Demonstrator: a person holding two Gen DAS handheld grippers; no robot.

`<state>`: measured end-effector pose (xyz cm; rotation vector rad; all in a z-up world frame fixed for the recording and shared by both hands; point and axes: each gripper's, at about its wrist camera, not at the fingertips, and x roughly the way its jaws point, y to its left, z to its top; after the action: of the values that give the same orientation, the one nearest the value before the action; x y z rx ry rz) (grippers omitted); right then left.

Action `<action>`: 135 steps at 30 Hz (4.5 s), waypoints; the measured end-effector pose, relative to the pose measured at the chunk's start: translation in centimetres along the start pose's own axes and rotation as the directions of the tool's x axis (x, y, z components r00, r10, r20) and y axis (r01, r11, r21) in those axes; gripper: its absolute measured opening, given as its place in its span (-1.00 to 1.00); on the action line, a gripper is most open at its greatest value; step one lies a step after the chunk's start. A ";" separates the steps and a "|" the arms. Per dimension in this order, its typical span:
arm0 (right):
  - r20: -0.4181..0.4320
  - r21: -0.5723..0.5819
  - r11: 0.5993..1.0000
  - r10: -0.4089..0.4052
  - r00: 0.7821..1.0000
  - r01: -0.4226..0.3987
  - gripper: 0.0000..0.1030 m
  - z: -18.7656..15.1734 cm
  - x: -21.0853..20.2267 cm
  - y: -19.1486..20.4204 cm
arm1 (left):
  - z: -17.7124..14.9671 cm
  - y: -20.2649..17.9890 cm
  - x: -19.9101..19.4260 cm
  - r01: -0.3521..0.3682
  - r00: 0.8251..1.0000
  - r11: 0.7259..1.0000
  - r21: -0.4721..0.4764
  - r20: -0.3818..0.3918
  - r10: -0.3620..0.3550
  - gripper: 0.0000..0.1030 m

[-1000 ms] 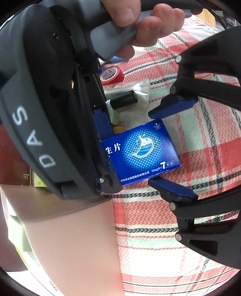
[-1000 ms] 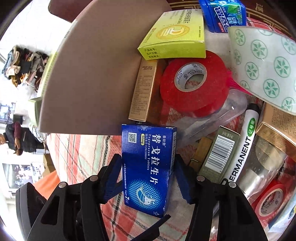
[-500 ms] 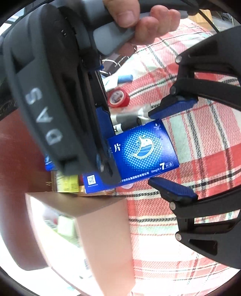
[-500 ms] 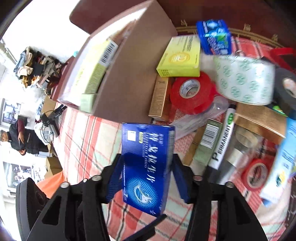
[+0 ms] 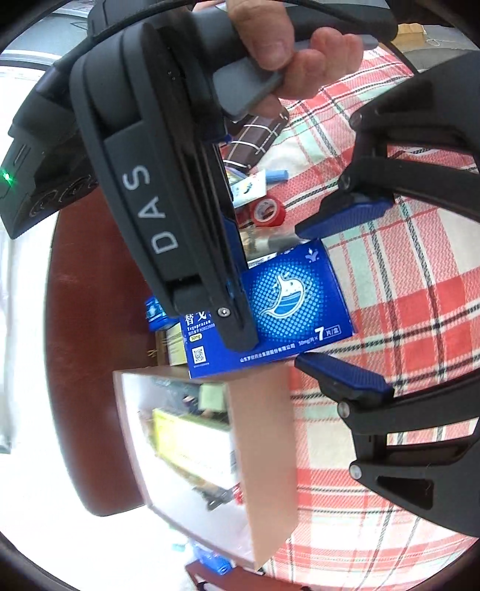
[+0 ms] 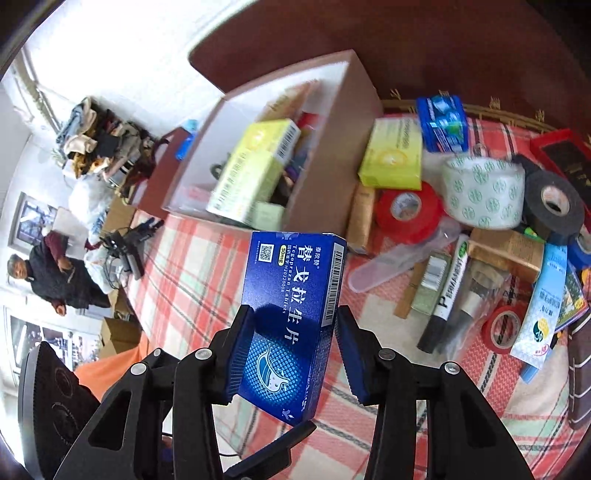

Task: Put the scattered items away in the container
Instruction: 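Carry the blue medicine box into the cardboard box and release, then move the right gripper back over the pile, then grasp the blue-and-white hand cream tube with the right gripper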

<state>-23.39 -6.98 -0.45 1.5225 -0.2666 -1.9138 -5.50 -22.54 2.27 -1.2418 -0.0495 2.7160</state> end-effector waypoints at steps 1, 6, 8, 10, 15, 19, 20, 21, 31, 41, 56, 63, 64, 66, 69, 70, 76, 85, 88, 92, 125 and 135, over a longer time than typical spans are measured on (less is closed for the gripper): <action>0.007 -0.006 1.000 0.002 1.000 -0.002 -0.07 0.2 -0.3 0.5 | 0.3 0.6 -0.7 -0.004 1.000 1.000 0.001 0.008 0.004 0.23; 0.029 -0.025 0.999 0.020 0.999 -0.020 -0.08 2.7 -1.1 3.1 | 4.8 -0.2 -2.8 -0.033 0.999 0.999 -0.004 0.034 0.033 0.23; 0.033 -0.041 0.999 0.027 0.999 -0.026 -0.08 4.2 -1.1 4.6 | 6.5 0.1 -2.3 -0.046 0.998 0.999 -0.013 0.043 0.046 0.23; 0.036 -0.053 0.998 0.035 0.999 -0.034 -0.08 5.4 -0.8 5.8 | 7.8 1.8 -2.7 -0.063 0.997 0.998 -0.024 0.053 0.064 0.23; 0.016 -0.085 0.994 0.076 0.997 -0.074 -0.07 9.6 1.8 9.2 | 8.8 5.1 -2.1 -0.111 0.992 0.992 -0.064 0.059 0.115 0.23; -0.012 -0.110 0.987 0.117 0.993 -0.118 -0.08 12.7 5.3 11.6 | 9.5 9.7 -1.5 -0.164 0.985 0.982 -0.090 0.041 0.168 0.23; -0.020 -0.119 0.984 0.129 0.991 -0.130 -0.07 13.6 6.5 12.3 | 9.3 11.0 -0.7 -0.172 0.984 0.981 -0.094 0.037 0.176 0.23; -0.024 -0.125 0.983 0.135 0.991 -0.137 -0.07 14.0 7.3 12.7 | 9.4 12.2 -0.3 -0.182 0.982 0.978 -0.100 0.032 0.185 0.23; -0.123 -0.165 0.975 0.128 0.984 -0.148 0.07 17.1 16.5 13.9 | 9.2 19.0 4.3 -0.260 0.966 0.952 -0.163 -0.041 0.257 0.29; -0.021 -0.133 0.978 0.157 0.987 -0.158 0.43 17.4 15.6 11.9 | 8.1 20.3 4.8 -0.281 0.959 0.934 -0.221 -0.036 0.280 0.64; 0.115 -0.009 0.996 0.089 0.989 -0.088 0.43 12.1 1.9 5.2 | 6.6 10.7 1.7 -0.167 0.986 0.979 -0.117 -0.005 0.168 0.64; 0.160 0.060 0.997 0.034 0.987 -0.044 0.43 7.4 -4.0 0.8 | 5.7 4.7 1.1 -0.092 0.996 0.995 -0.041 -0.003 0.092 0.64; 0.169 0.075 0.996 0.027 0.985 -0.041 0.43 6.5 -4.8 -0.1 | 5.7 4.2 1.0 -0.088 0.996 0.995 -0.036 -0.002 0.088 0.64; 0.174 0.093 0.995 0.022 0.985 -0.039 0.43 5.3 -5.9 -1.3 | 5.7 2.9 0.5 -0.080 0.997 0.996 -0.025 0.003 0.080 0.64; 0.184 0.122 0.992 0.013 0.983 -0.036 0.43 3.3 -7.6 -3.0 | 5.7 1.1 0.0 -0.062 0.998 0.998 -0.010 0.015 0.062 0.65; 0.187 0.127 0.991 0.012 0.982 -0.037 0.43 2.6 -8.2 -3.6 | 5.7 0.4 -0.1 -0.055 0.998 0.998 -0.001 0.014 0.055 0.65; 0.211 0.182 0.983 -0.004 0.977 -0.036 0.43 -0.7 -10.8 -7.0 | 5.7 -4.2 0.9 -0.017 1.000 0.998 0.057 -0.008 0.018 0.65; 0.210 0.259 0.966 -0.066 0.975 0.010 0.43 -4.6 -13.5 -13.0 | 5.2 -10.2 4.1 0.040 0.998 0.993 0.109 -0.052 -0.035 0.65; 0.196 0.280 0.960 -0.058 0.979 0.001 0.43 -5.6 -13.3 -15.0 | 4.7 -11.7 5.5 0.050 0.996 0.991 0.124 -0.084 -0.040 0.65; 0.195 0.312 0.950 -0.042 0.980 -0.021 0.43 -6.8 -13.1 -17.6 | 4.4 -13.5 7.4 0.043 0.992 0.988 0.151 -0.126 -0.023 0.65; 0.077 0.300 0.953 0.009 0.997 -0.032 0.43 -0.6 -3.8 -22.9 | 7.2 -17.9 19.8 0.187 0.974 0.978 0.090 -0.149 -0.172 0.46; 0.020 0.221 0.972 -0.082 0.996 0.075 -0.52 -0.4 -2.4 -23.2 | 7.3 -18.7 22.1 0.249 0.959 0.968 0.039 -0.149 -0.241 0.21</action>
<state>-31.36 12.15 -11.19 1.6713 -0.4513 -2.0244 -22.87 -0.47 -7.72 -1.3147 -0.1003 2.3965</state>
